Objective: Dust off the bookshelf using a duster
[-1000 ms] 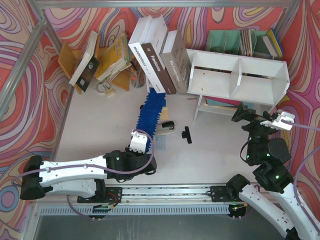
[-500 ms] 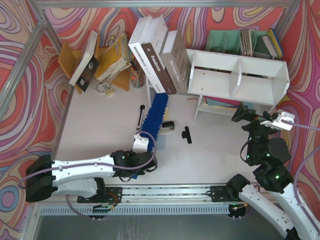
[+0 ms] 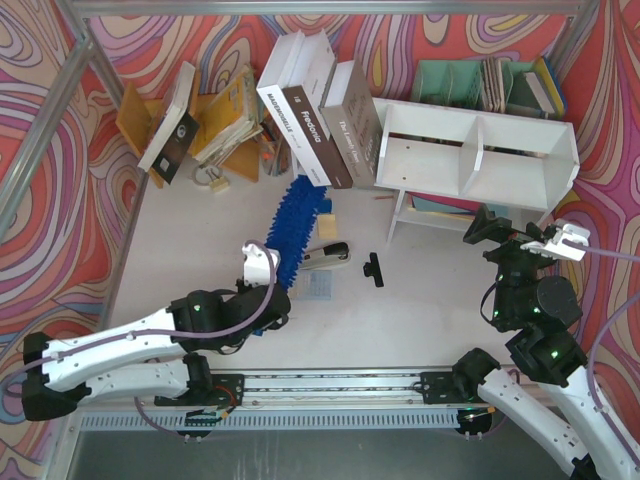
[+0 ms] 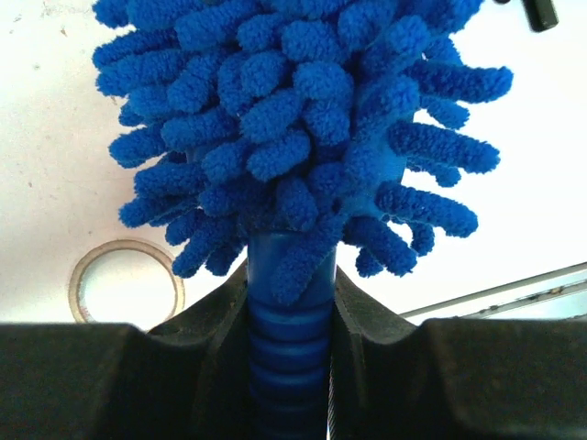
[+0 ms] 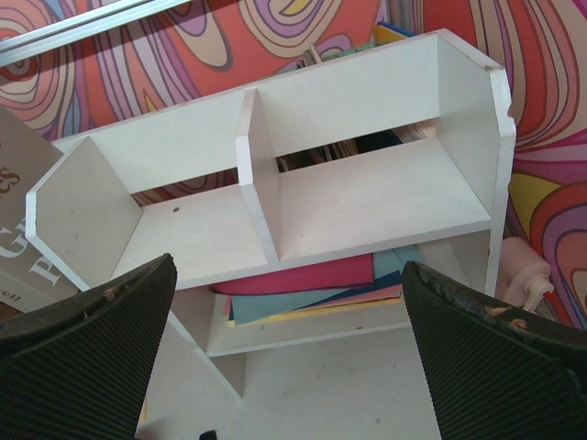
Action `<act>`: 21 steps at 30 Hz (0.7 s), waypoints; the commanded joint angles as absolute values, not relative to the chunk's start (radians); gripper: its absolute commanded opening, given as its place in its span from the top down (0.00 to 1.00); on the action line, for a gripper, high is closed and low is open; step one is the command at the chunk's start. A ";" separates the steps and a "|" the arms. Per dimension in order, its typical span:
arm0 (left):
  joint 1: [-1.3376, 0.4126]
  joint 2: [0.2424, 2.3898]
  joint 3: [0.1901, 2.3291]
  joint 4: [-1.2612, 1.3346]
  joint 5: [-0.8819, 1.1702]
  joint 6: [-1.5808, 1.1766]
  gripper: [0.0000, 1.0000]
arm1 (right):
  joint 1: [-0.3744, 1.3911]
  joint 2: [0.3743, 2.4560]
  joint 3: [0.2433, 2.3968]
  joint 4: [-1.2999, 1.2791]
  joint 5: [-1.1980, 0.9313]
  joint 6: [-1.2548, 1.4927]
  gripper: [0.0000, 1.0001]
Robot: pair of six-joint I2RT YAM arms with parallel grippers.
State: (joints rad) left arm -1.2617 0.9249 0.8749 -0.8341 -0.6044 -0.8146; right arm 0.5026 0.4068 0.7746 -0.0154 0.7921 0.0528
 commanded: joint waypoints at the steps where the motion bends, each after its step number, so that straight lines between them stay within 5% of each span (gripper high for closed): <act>1: -1.250 0.934 0.855 -0.849 -0.710 -0.819 1.00 | 0.499 0.402 0.780 -0.009 0.799 0.058 0.01; 13: -1.244 1.155 0.669 -0.674 -0.492 -0.980 1.00 | 0.499 0.410 0.780 -0.006 0.796 0.060 0.01; 21: -1.242 1.141 0.792 -0.768 -0.597 -0.907 1.00 | 0.499 0.404 0.780 -0.006 0.798 0.055 0.01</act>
